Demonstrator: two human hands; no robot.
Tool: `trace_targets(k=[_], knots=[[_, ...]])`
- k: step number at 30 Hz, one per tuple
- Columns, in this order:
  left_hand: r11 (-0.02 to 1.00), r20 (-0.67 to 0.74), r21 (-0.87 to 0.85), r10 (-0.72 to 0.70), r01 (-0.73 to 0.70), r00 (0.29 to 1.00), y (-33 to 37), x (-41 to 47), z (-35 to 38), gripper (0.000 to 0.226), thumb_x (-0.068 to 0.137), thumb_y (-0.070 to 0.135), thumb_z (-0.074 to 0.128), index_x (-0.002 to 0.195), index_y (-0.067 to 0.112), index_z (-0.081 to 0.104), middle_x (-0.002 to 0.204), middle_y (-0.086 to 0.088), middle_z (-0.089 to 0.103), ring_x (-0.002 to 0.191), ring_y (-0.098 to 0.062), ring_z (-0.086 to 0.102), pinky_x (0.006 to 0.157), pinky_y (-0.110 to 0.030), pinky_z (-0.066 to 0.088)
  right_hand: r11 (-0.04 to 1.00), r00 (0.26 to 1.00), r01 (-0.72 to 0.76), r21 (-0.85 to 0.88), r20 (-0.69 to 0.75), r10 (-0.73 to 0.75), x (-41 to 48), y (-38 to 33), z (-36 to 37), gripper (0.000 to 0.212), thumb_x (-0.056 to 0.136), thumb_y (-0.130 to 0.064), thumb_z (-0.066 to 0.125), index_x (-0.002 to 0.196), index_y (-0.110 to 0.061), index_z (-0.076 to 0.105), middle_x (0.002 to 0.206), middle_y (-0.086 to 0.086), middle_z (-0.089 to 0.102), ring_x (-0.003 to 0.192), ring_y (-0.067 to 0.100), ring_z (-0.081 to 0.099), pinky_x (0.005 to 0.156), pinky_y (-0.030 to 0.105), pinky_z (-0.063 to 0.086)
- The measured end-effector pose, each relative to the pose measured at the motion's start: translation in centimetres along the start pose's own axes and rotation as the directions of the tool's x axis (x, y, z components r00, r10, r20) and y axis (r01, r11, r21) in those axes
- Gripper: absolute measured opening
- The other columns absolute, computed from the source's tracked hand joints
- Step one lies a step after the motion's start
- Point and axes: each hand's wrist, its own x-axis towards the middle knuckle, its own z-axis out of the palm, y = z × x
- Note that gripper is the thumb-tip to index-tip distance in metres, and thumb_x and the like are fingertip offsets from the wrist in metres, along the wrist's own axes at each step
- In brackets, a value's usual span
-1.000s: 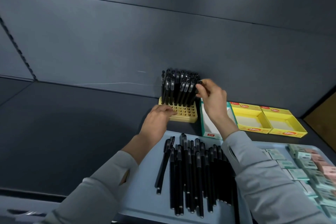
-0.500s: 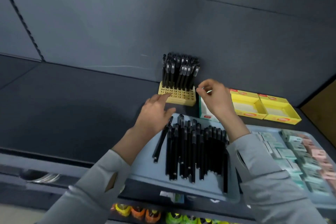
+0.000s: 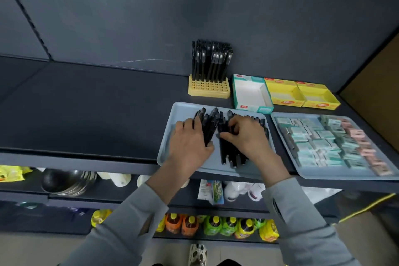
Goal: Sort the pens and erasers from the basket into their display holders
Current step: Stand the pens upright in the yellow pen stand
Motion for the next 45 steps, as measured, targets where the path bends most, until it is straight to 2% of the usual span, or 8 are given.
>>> trace_targets(k=[14, 20, 24, 27, 32, 34, 36, 45], knots=[[0.908, 0.09, 0.413, 0.039, -0.073, 0.995, 0.8, 2.6, -1.3, 0.04, 0.082, 0.0, 0.046, 0.12, -0.003, 0.038, 0.109, -0.016, 0.049, 0.093, -0.025, 0.053, 0.067, -0.032, 0.036, 0.988, 0.996, -0.085, 0.131, -0.001, 0.086, 1.2, -1.4, 1.1, 0.054, 0.078, -0.035, 0.08, 0.122, -0.017, 0.054, 0.1, 0.01, 0.068, 0.099, 0.03, 0.06, 0.073, 0.029, 0.039], [0.969, 0.022, -0.217, -0.12, 0.122, 0.993, -0.5, 3.6, -2.8, 0.037, 0.088, -0.004, 0.048, 0.123, 0.001, 0.037, 0.104, -0.014, 0.055, 0.079, -0.027, 0.057, 0.06, -0.033, 0.044, 0.976, 0.994, -0.091, 0.198, -0.033, 0.1, 2.1, -1.6, 0.5, 0.039, 0.085, -0.03, 0.073, 0.12, -0.016, 0.059, 0.1, 0.007, 0.07, 0.1, 0.027, 0.062, 0.074, 0.027, 0.041], [0.708, -0.086, -0.706, -0.131, 0.032, 0.988, -0.8, 4.5, -4.5, 0.029, 0.098, 0.013, 0.048, 0.125, 0.014, 0.038, 0.091, -0.003, 0.055, 0.075, -0.025, 0.057, 0.059, -0.03, 0.042, 0.965, 0.983, 0.015, 0.26, -0.178, 0.033, 3.0, -2.4, -1.2, 0.015, 0.091, -0.024, 0.065, 0.101, -0.013, 0.066, 0.082, -0.001, 0.063, 0.087, 0.025, 0.06, 0.066, 0.025, 0.034], [0.441, -0.183, -0.893, -0.176, -0.089, 0.967, -1.0, 5.0, -4.9, 0.034, 0.096, 0.017, 0.057, 0.125, 0.023, 0.04, 0.104, 0.013, 0.06, 0.092, 0.001, 0.059, 0.078, -0.016, 0.046, 0.941, 0.959, 0.09, 0.326, -0.284, 0.007, 3.9, -3.0, -2.0, 0.01, 0.092, -0.022, 0.063, 0.092, -0.013, 0.062, 0.078, -0.003, 0.062, 0.079, 0.022, 0.059, 0.065, 0.026, 0.037], [0.305, -0.104, -0.952, -0.244, -0.025, 0.964, -2.2, 4.4, -1.5, 0.029, 0.091, 0.017, 0.066, 0.111, 0.03, 0.05, 0.088, 0.022, 0.065, 0.085, 0.003, 0.063, 0.082, -0.032, 0.053, 0.9, 0.942, 0.197, 0.388, -0.329, -0.064, 4.4, -3.5, -1.4, 0.006, 0.093, -0.022, 0.062, 0.095, -0.016, 0.063, 0.076, -0.005, 0.065, 0.074, 0.017, 0.061, 0.068, 0.027, 0.046], [0.287, -0.061, -0.958, -0.262, 0.017, 0.963, -2.3, 4.1, -0.6, 0.028, 0.09, 0.018, 0.068, 0.105, 0.035, 0.053, 0.087, 0.022, 0.066, 0.082, 0.004, 0.063, 0.078, -0.019, 0.052, 0.906, 0.958, 0.21, 0.368, -0.263, -0.116, 4.6, -3.5, -0.6, 0.007, 0.094, -0.023, 0.062, 0.094, -0.016, 0.063, 0.078, -0.003, 0.066, 0.074, 0.018, 0.061, 0.068, 0.028, 0.048], [0.308, -0.055, -0.95, -0.291, 0.039, 0.955, -2.4, 4.2, -0.7, 0.024, 0.09, 0.016, 0.068, 0.102, 0.03, 0.053, 0.088, 0.017, 0.066, 0.081, 0.002, 0.062, 0.071, -0.009, 0.048, 0.92, 0.965, 0.219, 0.326, -0.213, -0.155, 4.7, -3.6, 0.1, 0.01, 0.095, -0.023, 0.062, 0.093, -0.014, 0.064, 0.081, -0.002, 0.066, 0.075, 0.018, 0.061, 0.067, 0.028, 0.047], [0.506, -0.077, -0.859, -0.286, 0.082, 0.955, -3.5, 5.4, 0.0, 0.032, 0.087, 0.03, 0.071, 0.114, 0.021, 0.054, 0.089, 0.009, 0.068, 0.086, -0.009, 0.067, 0.079, -0.028, 0.054, 0.919, 0.953, 0.268, 0.289, -0.218, -0.21, 6.2, -4.2, -0.6, 0.016, 0.096, -0.026, 0.059, 0.092, -0.011, 0.064, 0.08, 0.001, 0.067, 0.075, 0.021, 0.062, 0.072, 0.036, 0.052]])
